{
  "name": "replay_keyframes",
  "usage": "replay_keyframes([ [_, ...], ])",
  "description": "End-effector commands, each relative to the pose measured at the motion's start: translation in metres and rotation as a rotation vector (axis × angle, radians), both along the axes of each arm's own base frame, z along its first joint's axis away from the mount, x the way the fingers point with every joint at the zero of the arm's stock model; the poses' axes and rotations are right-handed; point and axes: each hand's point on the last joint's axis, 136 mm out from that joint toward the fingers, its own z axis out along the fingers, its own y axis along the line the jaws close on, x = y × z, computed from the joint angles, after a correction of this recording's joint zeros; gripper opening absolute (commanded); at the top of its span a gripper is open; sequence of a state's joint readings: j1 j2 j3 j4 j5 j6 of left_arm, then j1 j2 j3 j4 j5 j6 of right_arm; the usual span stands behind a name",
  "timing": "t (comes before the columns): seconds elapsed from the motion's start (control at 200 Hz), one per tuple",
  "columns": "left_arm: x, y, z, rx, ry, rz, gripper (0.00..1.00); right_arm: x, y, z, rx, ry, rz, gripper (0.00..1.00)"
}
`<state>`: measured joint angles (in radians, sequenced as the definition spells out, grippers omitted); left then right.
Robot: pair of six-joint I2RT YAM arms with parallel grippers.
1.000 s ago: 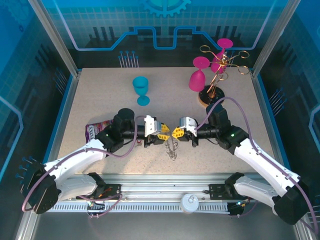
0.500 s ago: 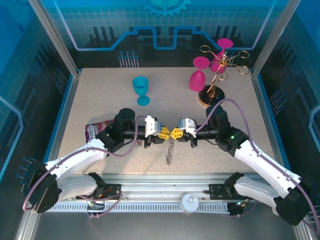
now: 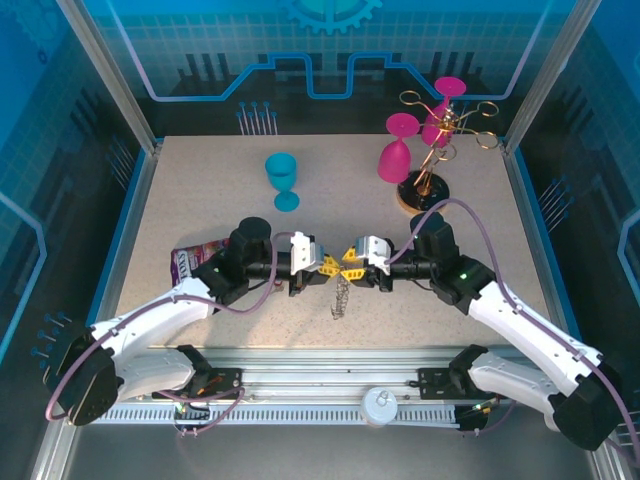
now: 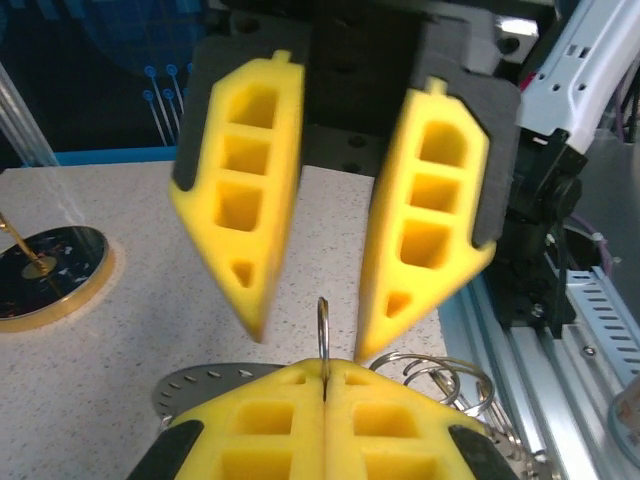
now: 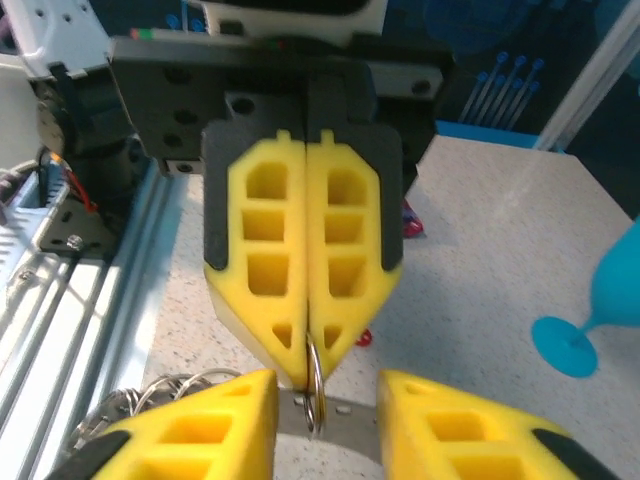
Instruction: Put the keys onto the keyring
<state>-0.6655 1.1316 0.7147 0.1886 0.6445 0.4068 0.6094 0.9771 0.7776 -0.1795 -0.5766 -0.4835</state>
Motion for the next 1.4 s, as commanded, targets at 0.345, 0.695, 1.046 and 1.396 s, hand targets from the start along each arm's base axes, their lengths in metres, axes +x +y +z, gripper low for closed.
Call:
replay_keyframes([
  [0.345, -0.001, 0.010, -0.014, 0.183, -0.064, 0.022, 0.00, -0.003, -0.010, -0.015, -0.233, -0.102, -0.055, 0.30],
  [0.695, -0.008, 0.007, -0.015, 0.222, -0.068, -0.016, 0.00, -0.005, 0.016, -0.024, -0.222, -0.089, 0.012, 0.23],
  [1.046, -0.010, 0.004, -0.014, 0.232, -0.076, -0.028, 0.00, -0.011, 0.021, -0.024, -0.210, -0.079, 0.044, 0.06],
  [1.396, -0.010, 0.021, -0.013, 0.210, -0.074, 0.078, 0.32, -0.017, 0.016, -0.010, -0.092, -0.052, 0.033, 0.00],
])
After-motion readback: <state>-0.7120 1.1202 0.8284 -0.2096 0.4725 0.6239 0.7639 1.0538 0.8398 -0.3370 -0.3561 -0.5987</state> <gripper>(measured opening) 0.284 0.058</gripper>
